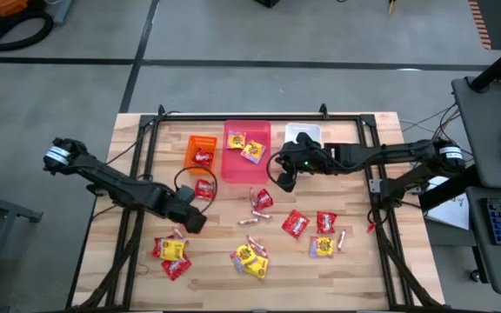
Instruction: Organize candy in baskets
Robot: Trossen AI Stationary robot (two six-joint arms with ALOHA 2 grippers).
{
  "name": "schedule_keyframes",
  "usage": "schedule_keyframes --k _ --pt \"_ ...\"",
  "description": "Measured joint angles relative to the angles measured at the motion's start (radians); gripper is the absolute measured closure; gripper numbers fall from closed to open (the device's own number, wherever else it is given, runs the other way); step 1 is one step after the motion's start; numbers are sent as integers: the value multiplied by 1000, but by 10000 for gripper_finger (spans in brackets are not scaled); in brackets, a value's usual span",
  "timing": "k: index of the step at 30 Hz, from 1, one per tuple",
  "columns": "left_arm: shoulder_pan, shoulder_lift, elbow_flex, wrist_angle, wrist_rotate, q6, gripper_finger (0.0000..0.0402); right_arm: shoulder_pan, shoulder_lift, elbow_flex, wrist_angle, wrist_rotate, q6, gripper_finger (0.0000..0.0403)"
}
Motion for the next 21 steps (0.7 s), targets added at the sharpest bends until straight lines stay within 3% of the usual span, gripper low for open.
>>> schedule_keyframes --k 21 --pt "0 294 104 -54 -23 -11 267 0 10 0 136 -3 -147 394"
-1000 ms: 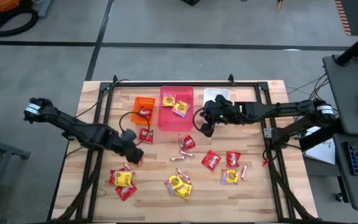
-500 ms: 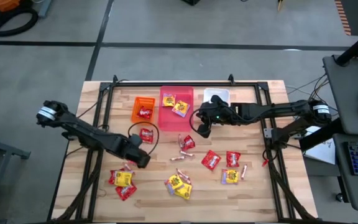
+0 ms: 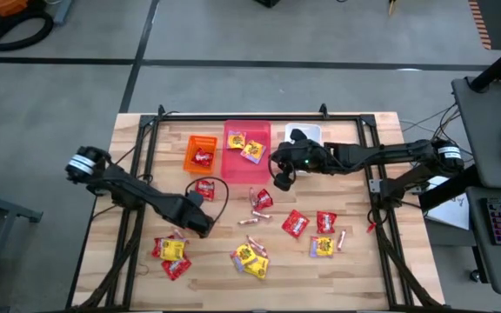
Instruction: Organize candy in baskets
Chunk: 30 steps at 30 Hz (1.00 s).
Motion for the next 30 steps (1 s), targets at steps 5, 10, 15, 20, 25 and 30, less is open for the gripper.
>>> schedule_keyframes --k 5,10,15,20,25,30 --pt "0 25 0 6 -3 -4 272 0 0 0 28 0 -20 394" --pt "0 32 2 6 -6 -7 300 0 0 0 39 0 -26 394" --pt "-1 25 6 8 -10 2 347 0 0 0 39 0 -26 394" --pt "-2 27 30 12 -32 44 392 0 0 0 41 0 -25 394" --pt "-2 27 78 -2 -35 118 396 0 -1 -6 43 0 -18 394" --pt "-2 26 143 -116 -56 172 401 0 -1 -20 39 -1 2 394"
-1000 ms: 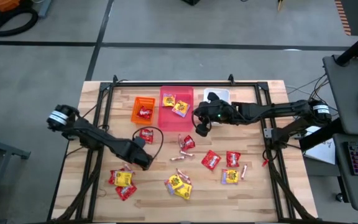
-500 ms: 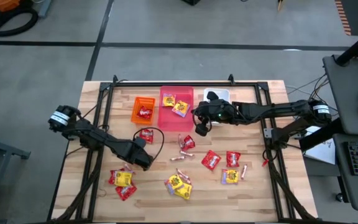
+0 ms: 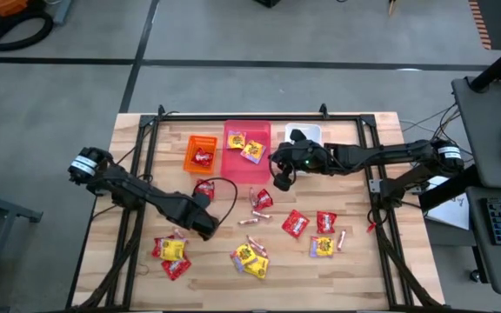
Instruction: Organize candy in baskets
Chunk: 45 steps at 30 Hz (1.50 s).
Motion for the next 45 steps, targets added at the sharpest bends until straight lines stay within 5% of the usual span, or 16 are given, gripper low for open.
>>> schedule_keyframes --k 8,16,26,29,37,45 --pt "4 -25 101 -117 -51 145 400 7 0 -20 -5 -4 52 394" --pt "49 -177 132 -133 -179 289 401 27 0 -28 -19 -8 94 394" --pt "352 -342 121 -87 -280 650 401 55 0 -28 -52 -8 147 394" --pt "496 -335 121 -49 -238 827 401 57 0 -28 -52 -8 150 394" --pt "870 -209 120 84 65 1140 401 57 0 -28 -54 -8 174 394" --pt "990 -42 119 113 81 1214 401 62 0 -28 -58 -8 184 394"
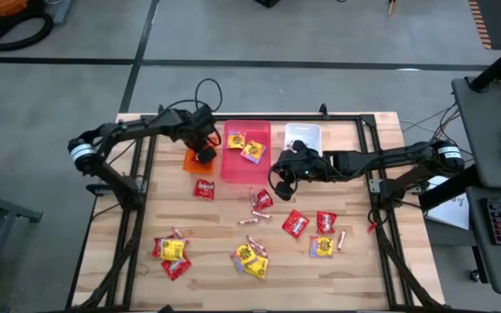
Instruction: Organize candy in baskets
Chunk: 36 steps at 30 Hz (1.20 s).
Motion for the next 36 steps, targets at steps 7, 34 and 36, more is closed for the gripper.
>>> schedule_keyframes --k 7,34,36 --pt "0 60 0 24 -20 15 401 0 0 0 0 0 0 394" --pt "-268 -202 0 202 -35 -11 308 83 38 0 2 -79 231 394" --pt "-339 -223 -2 222 -35 22 308 103 64 0 1 -78 166 394"
